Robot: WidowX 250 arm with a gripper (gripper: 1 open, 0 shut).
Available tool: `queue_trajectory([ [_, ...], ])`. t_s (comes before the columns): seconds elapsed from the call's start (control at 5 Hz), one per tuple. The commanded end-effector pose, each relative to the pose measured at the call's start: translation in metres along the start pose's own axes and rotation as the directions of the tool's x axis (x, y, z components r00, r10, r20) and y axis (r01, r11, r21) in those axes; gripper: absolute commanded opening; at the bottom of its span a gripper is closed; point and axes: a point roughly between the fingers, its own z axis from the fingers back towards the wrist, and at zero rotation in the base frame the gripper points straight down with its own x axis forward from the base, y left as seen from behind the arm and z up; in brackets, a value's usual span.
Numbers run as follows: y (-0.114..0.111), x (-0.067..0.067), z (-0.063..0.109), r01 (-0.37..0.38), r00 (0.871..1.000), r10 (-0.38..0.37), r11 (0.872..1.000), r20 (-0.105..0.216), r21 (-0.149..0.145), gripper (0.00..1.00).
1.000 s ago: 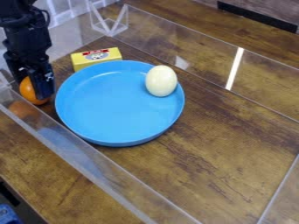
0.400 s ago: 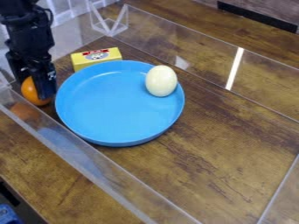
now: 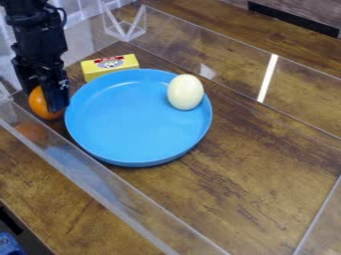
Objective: Put the orange ball in the blue tray
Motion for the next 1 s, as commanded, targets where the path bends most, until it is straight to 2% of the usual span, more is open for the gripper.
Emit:
queue_trajectory([
  [0.0,0.0013,0.0126,0.0313,0.025,0.996,-0.03,0.998,0.082,0.061,0.0],
  [0.8,0.0005,0.0121,0.036,0.049,0.996,-0.052,0.998,0.066,0.051,0.0],
])
